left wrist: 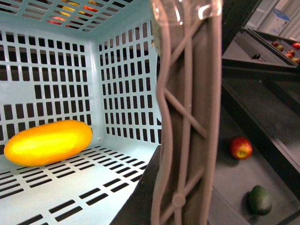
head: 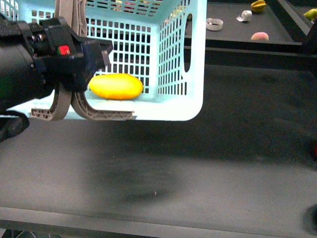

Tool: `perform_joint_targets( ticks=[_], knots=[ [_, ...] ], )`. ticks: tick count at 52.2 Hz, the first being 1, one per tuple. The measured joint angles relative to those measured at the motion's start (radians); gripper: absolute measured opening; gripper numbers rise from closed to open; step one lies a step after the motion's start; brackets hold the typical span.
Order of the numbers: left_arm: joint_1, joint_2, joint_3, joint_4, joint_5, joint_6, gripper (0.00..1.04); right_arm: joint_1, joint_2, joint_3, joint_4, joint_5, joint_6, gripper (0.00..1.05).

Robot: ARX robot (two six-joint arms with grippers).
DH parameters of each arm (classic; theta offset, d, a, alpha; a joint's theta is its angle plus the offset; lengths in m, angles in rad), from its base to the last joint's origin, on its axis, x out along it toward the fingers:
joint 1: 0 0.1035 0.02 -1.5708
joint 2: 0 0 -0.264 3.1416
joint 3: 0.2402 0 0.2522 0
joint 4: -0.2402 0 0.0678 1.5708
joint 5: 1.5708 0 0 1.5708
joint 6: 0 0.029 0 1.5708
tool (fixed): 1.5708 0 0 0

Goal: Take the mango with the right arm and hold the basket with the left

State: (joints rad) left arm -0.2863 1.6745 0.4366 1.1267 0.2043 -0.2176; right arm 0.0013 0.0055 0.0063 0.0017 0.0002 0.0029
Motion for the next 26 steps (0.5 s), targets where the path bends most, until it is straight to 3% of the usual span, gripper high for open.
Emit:
perform_joint_targets(
  ticks=[15,26],
  knots=[
    [0.097,0.125,0.192,-0.001,-0.088,-0.278,0.06,0.0,0.0,0.0,0.0,0.0,0.0,0.96],
    [0.186,0.275,0.424,-0.114,-0.233,-0.599,0.06,0.0,0.0,0.0,0.0,0.0,0.0,0.96]
  ],
)
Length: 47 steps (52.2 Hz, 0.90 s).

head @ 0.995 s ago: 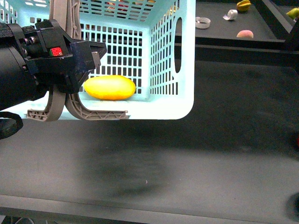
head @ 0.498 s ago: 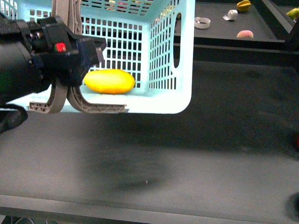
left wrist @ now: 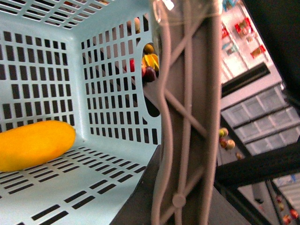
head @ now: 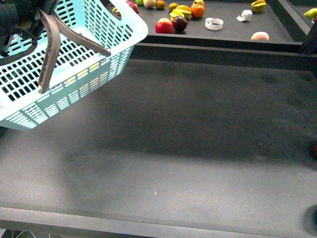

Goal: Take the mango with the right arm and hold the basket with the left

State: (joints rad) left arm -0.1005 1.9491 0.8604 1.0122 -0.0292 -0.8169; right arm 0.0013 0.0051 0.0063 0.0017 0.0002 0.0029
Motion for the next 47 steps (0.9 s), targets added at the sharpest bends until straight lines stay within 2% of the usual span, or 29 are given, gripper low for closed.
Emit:
perform_joint_targets(
  ticks=[5,16,37,47],
  knots=[
    [0.011,0.055,0.084,-0.06,-0.059,-0.126,0.06,0.0,0.0,0.0,0.0,0.0,0.0,0.96],
    [0.019,0.139,0.206,-0.221,-0.141,-0.29,0.06,0.0,0.0,0.0,0.0,0.0,0.0,0.96],
    [0.063,0.289,0.356,-0.435,-0.267,-0.44,0.06,0.0,0.0,0.0,0.0,0.0,0.0,0.96],
    [0.069,0.313,0.393,-0.46,-0.304,-0.51,0.05,0.0,0.0,0.0,0.0,0.0,0.0,0.96]
  ],
)
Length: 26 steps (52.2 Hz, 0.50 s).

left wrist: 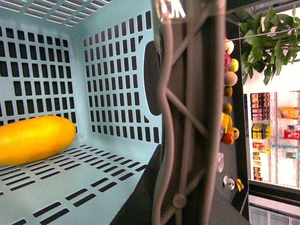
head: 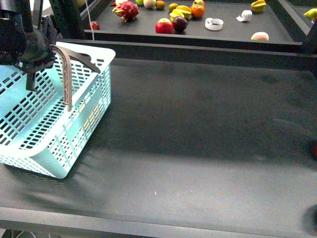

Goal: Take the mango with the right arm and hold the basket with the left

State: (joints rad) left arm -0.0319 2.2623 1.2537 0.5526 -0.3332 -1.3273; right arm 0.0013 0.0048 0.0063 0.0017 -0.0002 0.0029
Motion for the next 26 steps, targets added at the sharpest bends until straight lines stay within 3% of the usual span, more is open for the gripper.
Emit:
perform_joint_targets(
  ticks=[9,26],
  knots=[
    [0.002,0.008,0.015,-0.005,-0.003,-0.032,0.06,0.0,0.0,0.0,0.0,0.0,0.0,0.96],
    [0.019,-0.02,-0.01,0.006,-0.006,-0.027,0.59,0.0,0.0,0.0,0.0,0.0,0.0,0.96]
  ],
)
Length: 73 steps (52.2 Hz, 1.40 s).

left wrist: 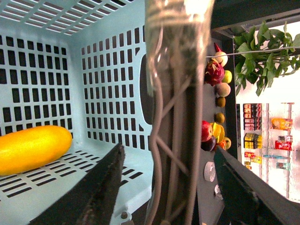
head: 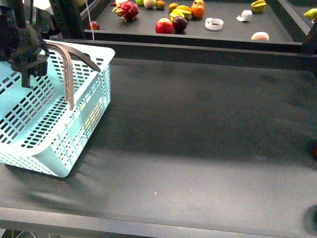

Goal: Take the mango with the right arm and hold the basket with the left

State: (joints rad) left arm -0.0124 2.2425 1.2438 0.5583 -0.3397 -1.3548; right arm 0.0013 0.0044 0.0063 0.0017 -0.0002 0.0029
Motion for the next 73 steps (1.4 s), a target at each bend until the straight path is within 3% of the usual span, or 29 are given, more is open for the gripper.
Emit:
perform_joint_targets(
  ticks=[13,29,47,58,73],
  knots=[
    [0.035,-0.117,-0.111,0.045,-0.002,0.06,0.98,0.0,0.0,0.0,0.0,0.0,0.0,0.96],
    [0.172,-0.395,-0.416,0.19,0.051,0.209,0.97,0.0,0.0,0.0,0.0,0.0,0.0,0.96],
    [0.418,-0.65,-0.7,0.228,0.13,0.259,0.97,0.0,0.0,0.0,0.0,0.0,0.0,0.96],
    [0.483,-0.91,-0.835,0.158,0.149,0.274,0.97,0.0,0.0,0.0,0.0,0.0,0.0,0.96],
    [0.497,-0.949,-0.855,0.142,0.145,0.28,0.97,0.0,0.0,0.0,0.0,0.0,0.0,0.96]
  ],
)
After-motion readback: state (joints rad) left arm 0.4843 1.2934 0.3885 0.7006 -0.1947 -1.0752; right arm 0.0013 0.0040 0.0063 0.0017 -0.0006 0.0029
